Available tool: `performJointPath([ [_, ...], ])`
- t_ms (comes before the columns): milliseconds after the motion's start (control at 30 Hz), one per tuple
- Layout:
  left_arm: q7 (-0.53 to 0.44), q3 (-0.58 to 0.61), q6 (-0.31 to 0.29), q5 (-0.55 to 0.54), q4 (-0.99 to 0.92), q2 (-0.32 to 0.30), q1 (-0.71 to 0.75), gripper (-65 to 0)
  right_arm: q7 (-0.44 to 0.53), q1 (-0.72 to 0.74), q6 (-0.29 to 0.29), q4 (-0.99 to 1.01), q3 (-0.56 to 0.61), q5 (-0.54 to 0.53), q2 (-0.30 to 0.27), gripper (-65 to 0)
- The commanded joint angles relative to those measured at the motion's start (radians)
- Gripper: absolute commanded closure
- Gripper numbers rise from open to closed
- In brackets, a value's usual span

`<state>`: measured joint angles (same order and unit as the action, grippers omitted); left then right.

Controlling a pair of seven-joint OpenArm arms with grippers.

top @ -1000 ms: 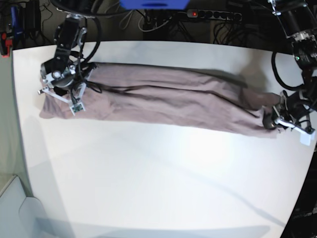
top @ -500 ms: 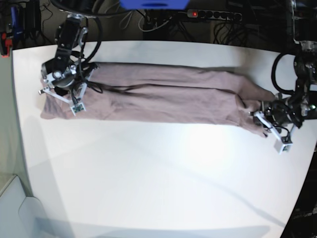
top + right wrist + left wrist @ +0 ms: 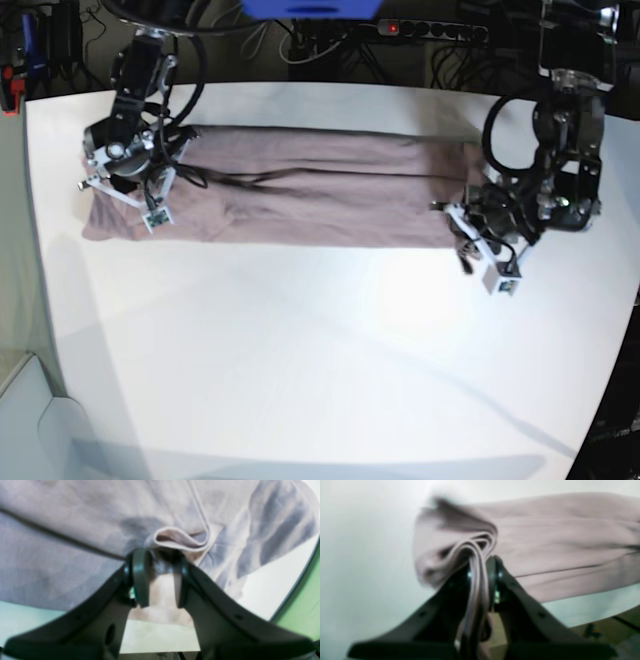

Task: Layout the t-shirt on the table in an organized manner, then fold the t-shirt properly
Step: 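Lift the strip end with the left gripper and fold it toward the right gripper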

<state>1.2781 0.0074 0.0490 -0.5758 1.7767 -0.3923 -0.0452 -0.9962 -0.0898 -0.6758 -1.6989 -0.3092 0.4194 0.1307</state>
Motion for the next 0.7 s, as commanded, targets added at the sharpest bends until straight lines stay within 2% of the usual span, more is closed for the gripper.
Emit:
performJointPath([
  [0,-0.012,-0.005,0.004,-0.006,0.018,0.01,-0.017,-0.1,-0.031,-0.015,-0.022,0.015,0.003,-0.02,0.011,-18.1],
  [133,-0.016,0.047,0.004,0.018,0.013,0.071,-0.038,-0.1,-0.031,-0.015,-0.022,0.015,0.003,-0.02,0.011,-18.1],
  [400,-0.018,0.194,0.004,0.222,-0.038,0.211,-0.04,-0.1,-0.031,-0.015,-0.022,0.015,0.003,-0.02,0.011,-18.1],
  [667,-0.039,0.214,0.005,0.297,-0.08,0.327,-0.045,-0.1,-0.031,-0.015,-0.022,0.015,0.003,-0.02,0.011,-18.1],
])
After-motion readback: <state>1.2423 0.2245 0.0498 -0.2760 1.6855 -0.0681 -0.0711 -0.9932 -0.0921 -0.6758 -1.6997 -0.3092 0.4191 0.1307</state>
